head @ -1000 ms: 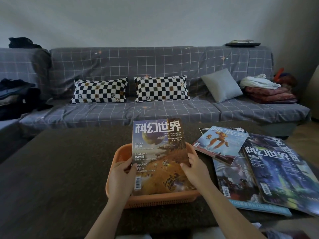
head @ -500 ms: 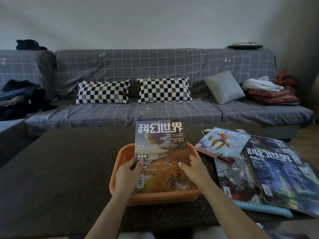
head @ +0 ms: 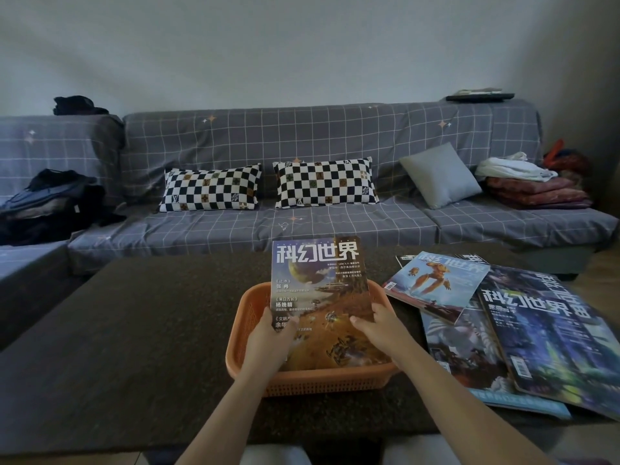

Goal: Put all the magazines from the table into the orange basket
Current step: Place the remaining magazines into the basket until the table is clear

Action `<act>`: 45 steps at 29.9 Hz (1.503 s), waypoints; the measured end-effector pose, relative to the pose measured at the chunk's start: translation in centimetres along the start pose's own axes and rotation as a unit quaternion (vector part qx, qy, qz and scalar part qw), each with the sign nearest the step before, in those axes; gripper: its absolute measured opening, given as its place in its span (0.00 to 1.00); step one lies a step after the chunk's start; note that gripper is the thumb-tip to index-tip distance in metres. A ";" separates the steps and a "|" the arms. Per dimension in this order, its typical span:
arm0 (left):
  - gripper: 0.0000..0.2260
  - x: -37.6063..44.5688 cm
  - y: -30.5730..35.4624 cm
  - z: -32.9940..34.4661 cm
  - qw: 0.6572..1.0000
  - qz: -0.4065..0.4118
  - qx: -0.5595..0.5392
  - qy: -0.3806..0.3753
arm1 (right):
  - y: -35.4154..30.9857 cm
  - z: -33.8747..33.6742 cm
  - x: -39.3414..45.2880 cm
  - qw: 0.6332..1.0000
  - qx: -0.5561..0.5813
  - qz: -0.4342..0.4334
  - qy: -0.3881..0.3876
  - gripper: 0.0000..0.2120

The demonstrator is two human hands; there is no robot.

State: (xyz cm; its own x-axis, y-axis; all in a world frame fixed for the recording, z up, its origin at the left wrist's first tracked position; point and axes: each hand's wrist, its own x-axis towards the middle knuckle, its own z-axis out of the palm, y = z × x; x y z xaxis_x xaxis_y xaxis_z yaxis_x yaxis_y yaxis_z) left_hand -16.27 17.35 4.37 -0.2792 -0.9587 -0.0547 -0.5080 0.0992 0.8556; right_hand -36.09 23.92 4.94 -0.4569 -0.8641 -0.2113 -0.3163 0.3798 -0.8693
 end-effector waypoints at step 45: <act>0.29 20.8 14.0 31.1 0.961 -0.046 0.264 -0.073 | 12.2 -17.4 12.0 0.951 -0.030 0.127 0.280 0.15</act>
State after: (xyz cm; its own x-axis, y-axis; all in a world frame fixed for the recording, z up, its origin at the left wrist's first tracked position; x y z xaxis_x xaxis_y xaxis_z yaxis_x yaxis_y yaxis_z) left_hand -54.56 7.11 -0.79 -0.3057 -0.9259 -0.2221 -0.8677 0.1749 0.4653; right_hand -59.89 23.95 -0.45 -0.8909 -0.4365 -0.1251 -0.1759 0.5859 -0.7911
